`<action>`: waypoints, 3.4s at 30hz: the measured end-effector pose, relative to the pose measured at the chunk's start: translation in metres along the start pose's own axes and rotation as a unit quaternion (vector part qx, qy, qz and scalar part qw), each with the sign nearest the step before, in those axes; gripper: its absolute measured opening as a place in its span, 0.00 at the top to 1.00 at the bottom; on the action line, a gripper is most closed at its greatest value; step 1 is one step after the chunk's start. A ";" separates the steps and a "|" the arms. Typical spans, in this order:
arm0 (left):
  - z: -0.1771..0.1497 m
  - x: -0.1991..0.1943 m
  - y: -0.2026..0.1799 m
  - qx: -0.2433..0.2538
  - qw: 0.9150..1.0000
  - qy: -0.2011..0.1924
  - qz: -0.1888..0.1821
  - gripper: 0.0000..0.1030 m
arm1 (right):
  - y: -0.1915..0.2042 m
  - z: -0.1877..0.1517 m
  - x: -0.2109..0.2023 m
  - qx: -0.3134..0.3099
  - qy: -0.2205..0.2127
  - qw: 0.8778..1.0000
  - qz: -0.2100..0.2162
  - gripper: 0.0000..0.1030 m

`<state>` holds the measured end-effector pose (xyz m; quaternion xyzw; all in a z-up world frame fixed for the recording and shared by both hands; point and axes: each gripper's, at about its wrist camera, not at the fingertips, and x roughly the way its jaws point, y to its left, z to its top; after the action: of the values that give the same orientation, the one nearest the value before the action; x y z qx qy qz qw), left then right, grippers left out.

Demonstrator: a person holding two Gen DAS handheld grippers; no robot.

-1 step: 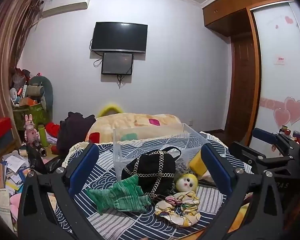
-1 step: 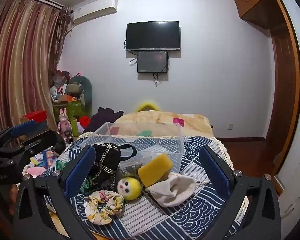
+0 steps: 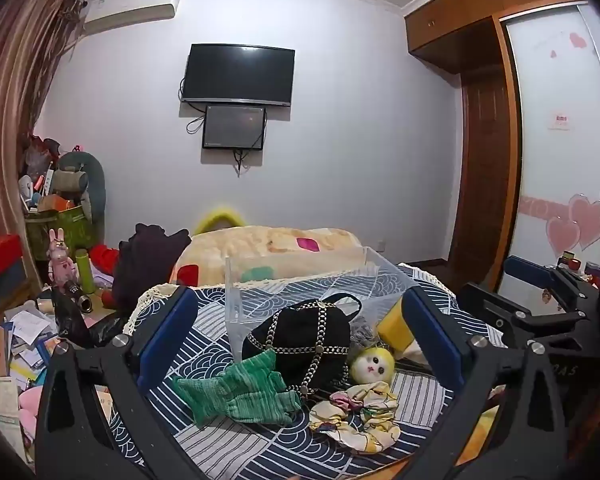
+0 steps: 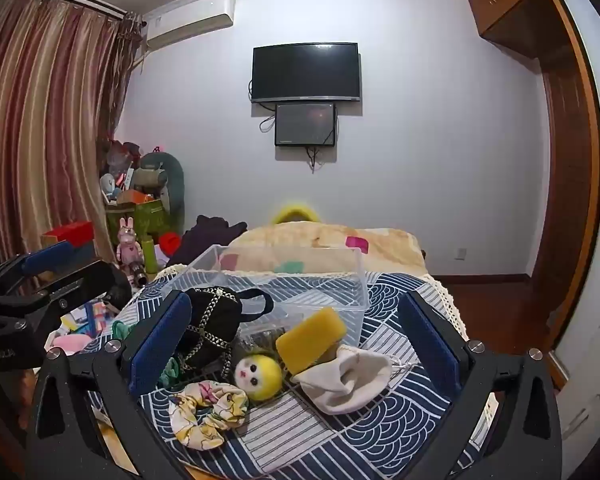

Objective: Organize soft objects

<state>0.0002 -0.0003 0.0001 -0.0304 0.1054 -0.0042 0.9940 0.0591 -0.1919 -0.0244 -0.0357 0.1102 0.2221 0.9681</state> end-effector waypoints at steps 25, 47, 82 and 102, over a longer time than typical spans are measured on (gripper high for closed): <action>0.001 -0.001 0.000 -0.008 1.000 -0.011 -0.002 0.00 | 0.004 0.005 -0.006 0.004 -0.004 1.000 0.001 0.00; 0.003 -0.005 0.002 -0.010 1.000 -0.013 -0.001 0.00 | -0.001 0.006 -0.008 0.014 -0.007 1.000 0.001 0.00; 0.001 -0.006 0.001 -0.013 1.000 -0.013 -0.006 0.00 | 0.001 0.003 -0.010 0.020 -0.011 1.000 0.007 0.00; -0.019 0.031 0.029 -0.054 0.997 0.052 0.003 0.20 | -0.015 -0.012 0.023 0.054 0.044 0.997 0.025 0.20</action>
<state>0.0267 0.0267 -0.0263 -0.0830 0.1573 0.0032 0.9840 0.0835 -0.1975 -0.0408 0.0101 0.1651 0.2377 0.9571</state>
